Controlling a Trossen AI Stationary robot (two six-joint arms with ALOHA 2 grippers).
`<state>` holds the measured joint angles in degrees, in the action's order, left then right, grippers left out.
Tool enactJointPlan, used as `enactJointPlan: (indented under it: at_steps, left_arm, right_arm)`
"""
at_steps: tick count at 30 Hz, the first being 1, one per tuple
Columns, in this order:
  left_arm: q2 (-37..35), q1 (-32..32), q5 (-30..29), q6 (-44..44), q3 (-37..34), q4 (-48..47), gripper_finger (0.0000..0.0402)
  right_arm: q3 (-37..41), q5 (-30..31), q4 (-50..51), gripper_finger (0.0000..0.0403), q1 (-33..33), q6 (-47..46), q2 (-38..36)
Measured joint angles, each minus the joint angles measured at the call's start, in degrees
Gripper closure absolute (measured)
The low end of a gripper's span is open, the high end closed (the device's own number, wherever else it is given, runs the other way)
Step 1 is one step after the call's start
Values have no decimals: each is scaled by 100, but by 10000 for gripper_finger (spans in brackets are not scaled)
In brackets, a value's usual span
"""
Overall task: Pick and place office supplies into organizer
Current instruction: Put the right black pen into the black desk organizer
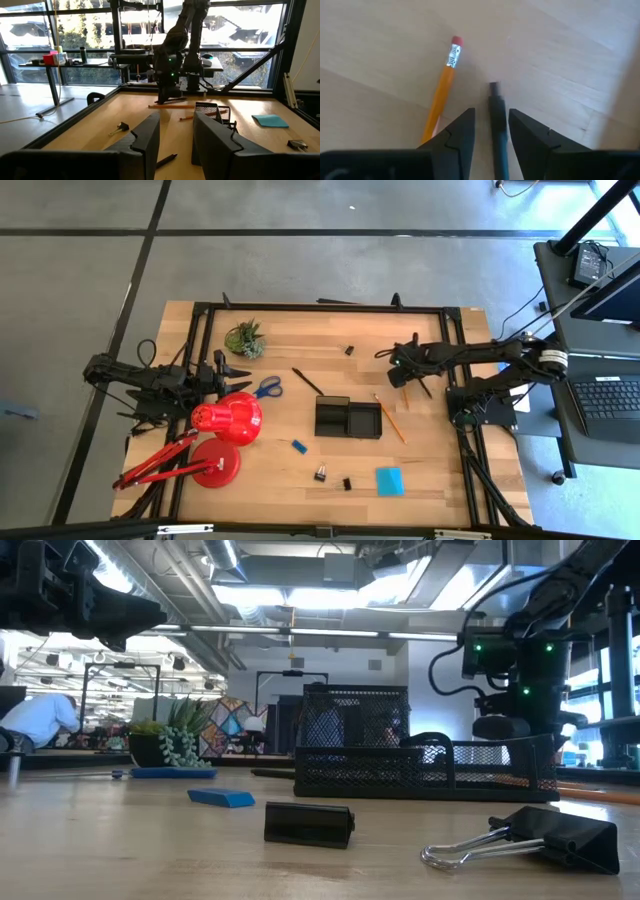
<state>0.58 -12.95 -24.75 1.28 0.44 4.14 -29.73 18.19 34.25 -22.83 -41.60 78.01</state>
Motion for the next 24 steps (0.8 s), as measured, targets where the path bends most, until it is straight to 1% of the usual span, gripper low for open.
enactJointPlan:
  at_steps: [5,8,17,21,24]
  left_arm:
    - [0,0,0,-1,0,0,290]
    - [0,0,0,0,0,0,290]
    - [0,0,0,0,0,0,290]
    - [0,-2,0,0,1,0,290]
    - [0,-2,0,0,-1,0,290]
  right_arm:
    - [81,-58,-43,279,-86,28,-6]
    - [83,-63,-50,287,-87,156,-3]
    - [89,-75,-84,336,-85,330,7]
    - [114,174,-82,359,-101,494,19]
    - [76,279,-71,366,-105,593,34]
